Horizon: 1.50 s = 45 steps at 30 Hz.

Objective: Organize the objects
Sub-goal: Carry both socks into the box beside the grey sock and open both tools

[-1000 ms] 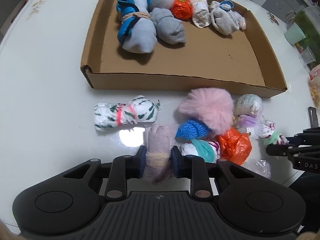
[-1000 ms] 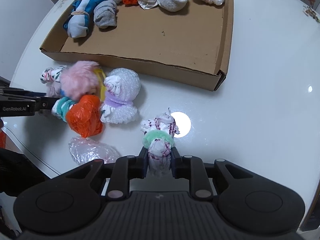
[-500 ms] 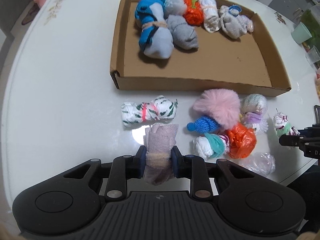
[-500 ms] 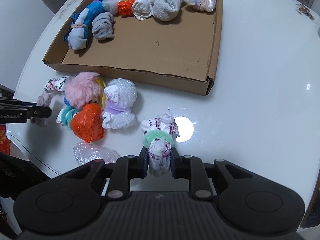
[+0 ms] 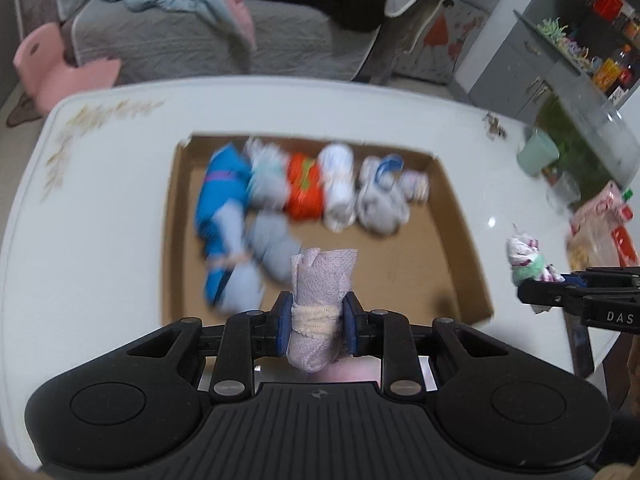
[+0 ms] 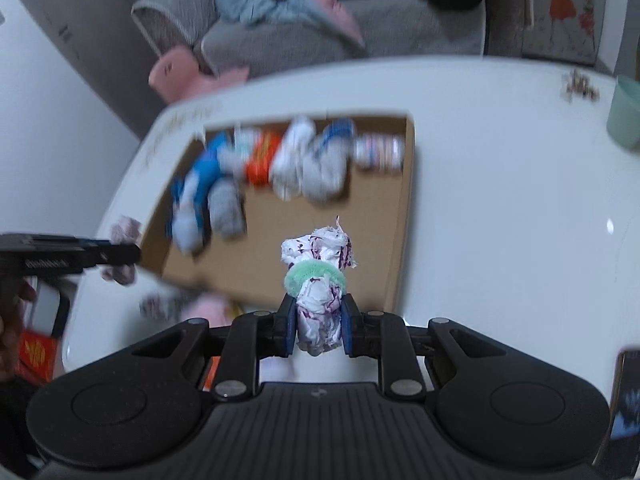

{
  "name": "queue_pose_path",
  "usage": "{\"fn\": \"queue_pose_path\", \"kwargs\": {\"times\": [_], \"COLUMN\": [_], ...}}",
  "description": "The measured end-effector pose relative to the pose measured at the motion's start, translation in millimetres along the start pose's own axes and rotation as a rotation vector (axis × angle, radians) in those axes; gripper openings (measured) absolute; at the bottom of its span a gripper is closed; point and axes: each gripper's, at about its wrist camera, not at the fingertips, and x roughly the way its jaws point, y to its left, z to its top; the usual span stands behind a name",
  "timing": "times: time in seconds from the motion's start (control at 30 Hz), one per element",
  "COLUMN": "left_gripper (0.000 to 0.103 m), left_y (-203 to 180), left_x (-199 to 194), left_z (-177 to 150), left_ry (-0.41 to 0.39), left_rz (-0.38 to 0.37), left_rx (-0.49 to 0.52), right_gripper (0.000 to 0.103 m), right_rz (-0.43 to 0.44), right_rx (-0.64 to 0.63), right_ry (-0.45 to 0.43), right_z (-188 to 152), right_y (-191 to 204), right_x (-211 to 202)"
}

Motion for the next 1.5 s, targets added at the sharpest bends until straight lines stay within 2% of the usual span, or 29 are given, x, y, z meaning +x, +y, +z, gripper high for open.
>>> {"fn": "queue_pose_path", "kwargs": {"times": [0.2, 0.4, 0.6, 0.87, 1.37, 1.5], "left_gripper": [0.032, 0.032, 0.033, 0.033, 0.035, 0.042], "left_y": [-5, -4, -1, -2, 0, 3], "left_x": [50, 91, 114, 121, 125, 124], "left_z": [23, 23, 22, 20, 19, 20], "left_ry": [0.013, 0.040, 0.055, 0.048, 0.039, 0.042], "left_rz": [-0.020, -0.009, 0.014, 0.056, 0.051, 0.035], "left_rx": [-0.021, 0.002, 0.023, 0.073, 0.067, 0.044], "right_gripper": [0.020, 0.020, 0.020, 0.020, 0.026, 0.026], "right_rz": [0.027, 0.043, 0.046, 0.029, 0.032, 0.036], "right_rx": [-0.043, -0.101, -0.120, -0.109, -0.125, -0.127], "right_ry": [-0.023, 0.023, 0.044, 0.072, 0.082, 0.079], "right_z": [45, 54, 57, 56, 50, 51], "right_y": [15, 28, 35, 28, 22, 21], "right_x": [38, 87, 105, 120, 122, 120]}}
